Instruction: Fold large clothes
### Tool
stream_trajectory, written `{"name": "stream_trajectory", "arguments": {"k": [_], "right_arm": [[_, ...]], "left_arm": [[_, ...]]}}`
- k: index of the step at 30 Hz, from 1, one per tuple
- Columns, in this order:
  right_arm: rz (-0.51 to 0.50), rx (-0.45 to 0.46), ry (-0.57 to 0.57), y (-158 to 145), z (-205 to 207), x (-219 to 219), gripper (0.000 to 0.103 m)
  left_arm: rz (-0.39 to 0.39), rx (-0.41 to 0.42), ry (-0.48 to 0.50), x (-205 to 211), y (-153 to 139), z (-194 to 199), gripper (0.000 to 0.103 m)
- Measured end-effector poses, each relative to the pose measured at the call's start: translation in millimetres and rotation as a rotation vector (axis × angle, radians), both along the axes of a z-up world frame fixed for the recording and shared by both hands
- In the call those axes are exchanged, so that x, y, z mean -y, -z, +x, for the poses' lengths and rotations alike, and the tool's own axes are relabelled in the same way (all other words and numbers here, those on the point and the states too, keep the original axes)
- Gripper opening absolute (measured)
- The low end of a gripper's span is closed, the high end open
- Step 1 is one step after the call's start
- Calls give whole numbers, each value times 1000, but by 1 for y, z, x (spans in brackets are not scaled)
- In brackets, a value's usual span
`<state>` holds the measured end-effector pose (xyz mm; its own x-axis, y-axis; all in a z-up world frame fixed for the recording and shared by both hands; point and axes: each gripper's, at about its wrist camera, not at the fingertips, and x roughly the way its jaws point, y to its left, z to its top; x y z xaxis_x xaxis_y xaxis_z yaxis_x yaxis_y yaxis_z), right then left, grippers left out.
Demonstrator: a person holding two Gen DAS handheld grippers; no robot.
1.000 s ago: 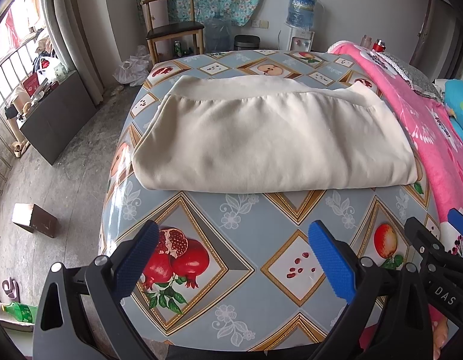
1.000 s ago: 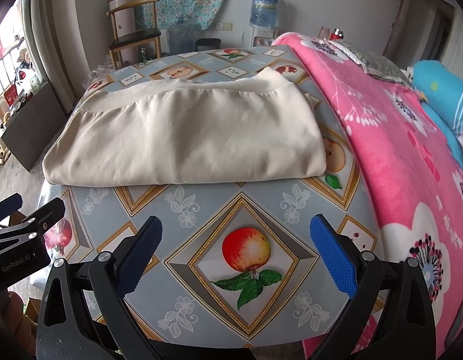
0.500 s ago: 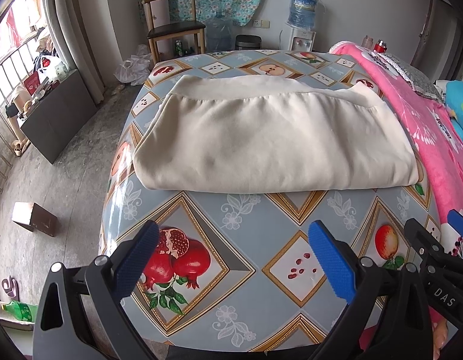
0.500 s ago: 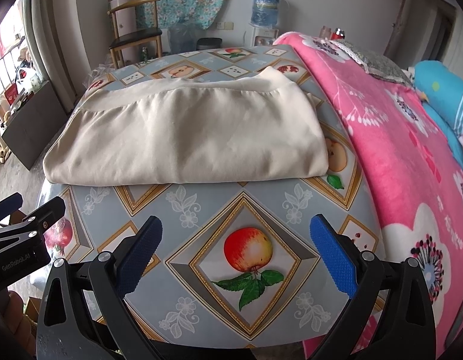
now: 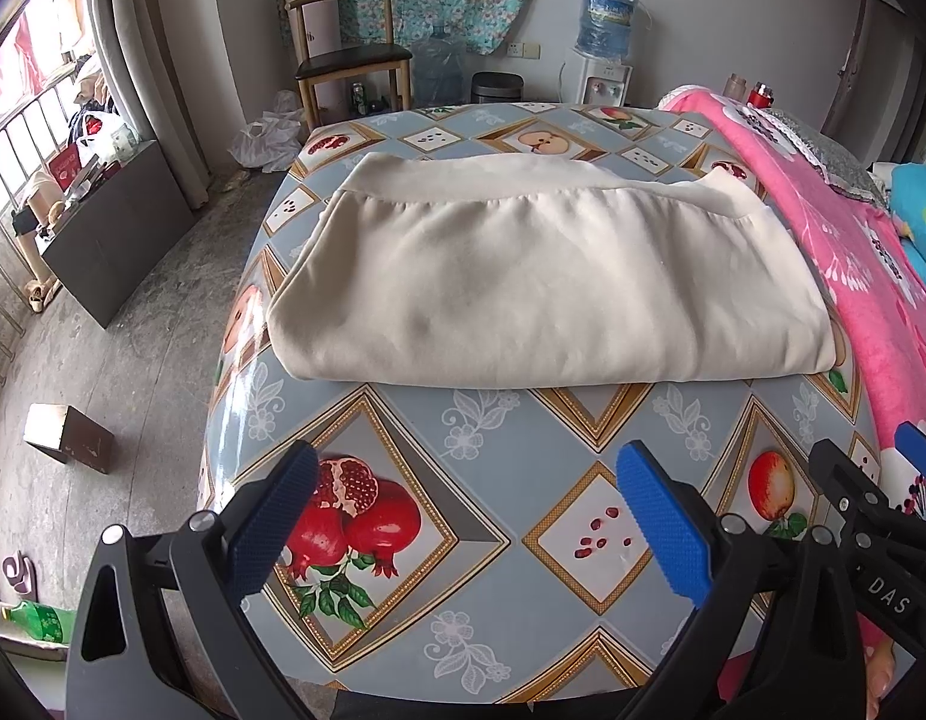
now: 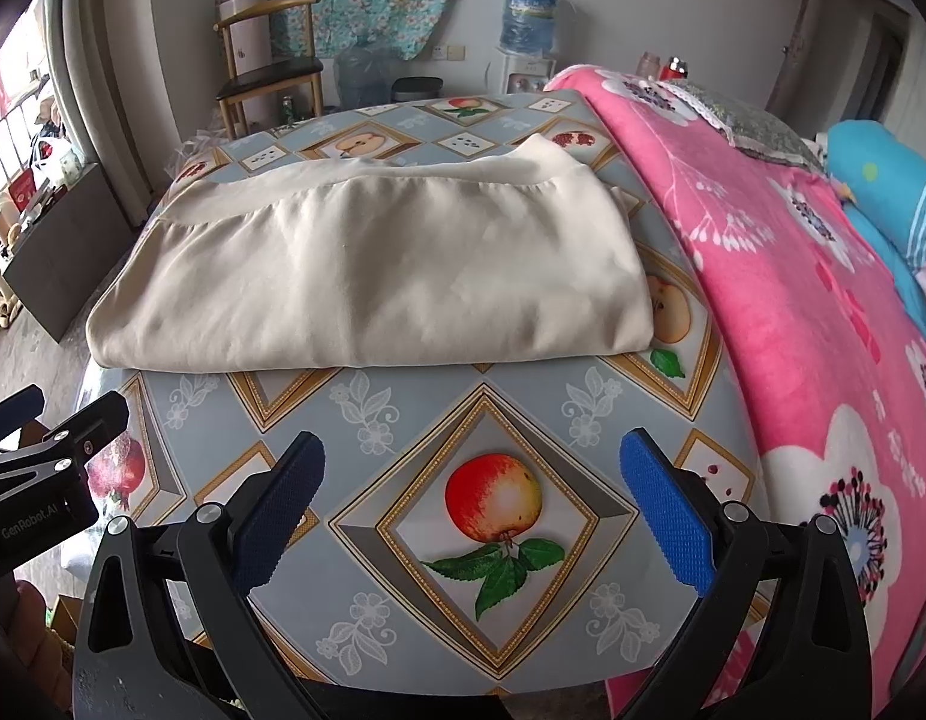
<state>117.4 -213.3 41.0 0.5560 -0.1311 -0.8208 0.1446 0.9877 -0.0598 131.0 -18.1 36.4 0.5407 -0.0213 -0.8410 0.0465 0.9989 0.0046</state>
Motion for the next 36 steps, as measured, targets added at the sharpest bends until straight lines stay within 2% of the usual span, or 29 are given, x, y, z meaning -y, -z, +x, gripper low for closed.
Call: {"name": "stream_trajectory", "arguments": {"k": [36], "right_arm": [[1, 0, -7, -4, 1, 1, 96]], "left_arm": [[-2, 0, 1, 1, -4, 1, 98]]}}
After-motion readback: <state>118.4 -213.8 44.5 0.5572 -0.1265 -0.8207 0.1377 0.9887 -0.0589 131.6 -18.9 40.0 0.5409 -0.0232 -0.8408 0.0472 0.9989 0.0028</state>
